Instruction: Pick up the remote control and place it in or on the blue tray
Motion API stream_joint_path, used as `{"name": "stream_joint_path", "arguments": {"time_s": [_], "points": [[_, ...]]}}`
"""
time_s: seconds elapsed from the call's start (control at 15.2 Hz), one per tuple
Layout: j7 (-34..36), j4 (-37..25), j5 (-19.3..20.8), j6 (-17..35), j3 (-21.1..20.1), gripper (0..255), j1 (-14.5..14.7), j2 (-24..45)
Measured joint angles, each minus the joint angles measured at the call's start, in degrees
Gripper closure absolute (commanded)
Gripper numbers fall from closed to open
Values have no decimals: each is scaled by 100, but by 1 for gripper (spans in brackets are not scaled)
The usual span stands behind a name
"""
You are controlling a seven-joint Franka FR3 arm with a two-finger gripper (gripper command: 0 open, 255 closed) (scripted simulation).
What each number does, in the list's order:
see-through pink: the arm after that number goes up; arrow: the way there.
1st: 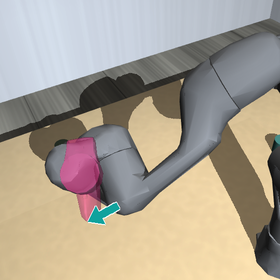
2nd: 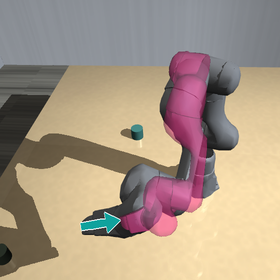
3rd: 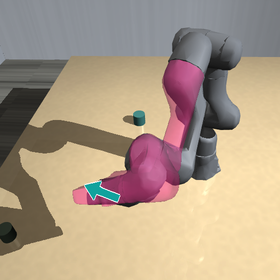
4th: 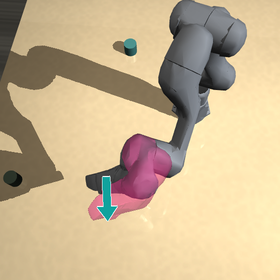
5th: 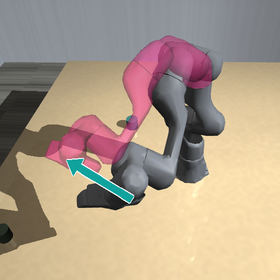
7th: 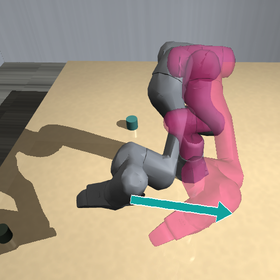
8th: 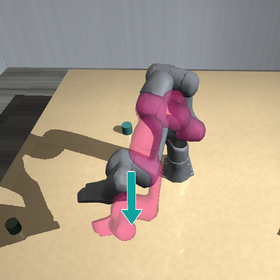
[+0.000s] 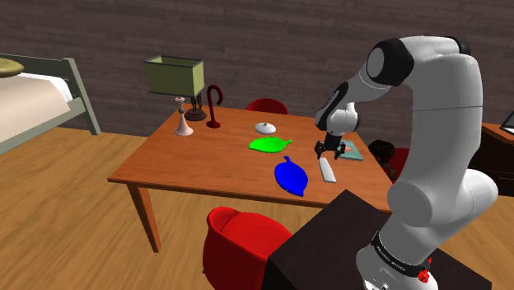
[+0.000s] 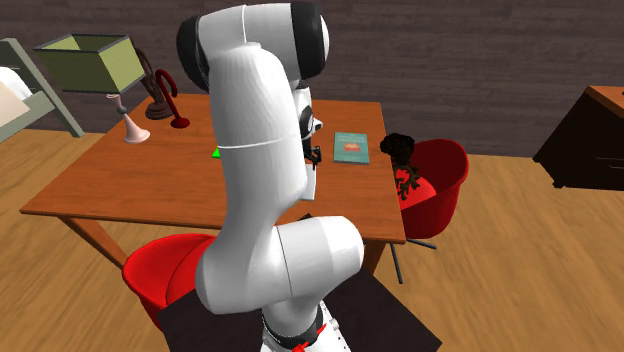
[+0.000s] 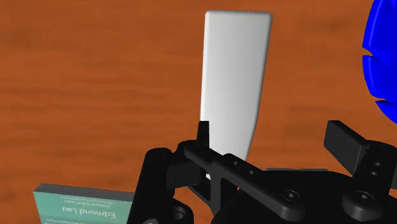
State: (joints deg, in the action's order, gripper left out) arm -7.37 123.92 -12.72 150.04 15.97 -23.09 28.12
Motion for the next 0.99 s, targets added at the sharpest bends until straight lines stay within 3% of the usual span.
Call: {"name": "stream_joint_path", "arguments": {"time_s": [0.33, 0.99], "points": [[-130, -566, -405, 242, -221, 0, -421, 841], [-243, -782, -563, 547, -404, 0, -593, 1353]]}}
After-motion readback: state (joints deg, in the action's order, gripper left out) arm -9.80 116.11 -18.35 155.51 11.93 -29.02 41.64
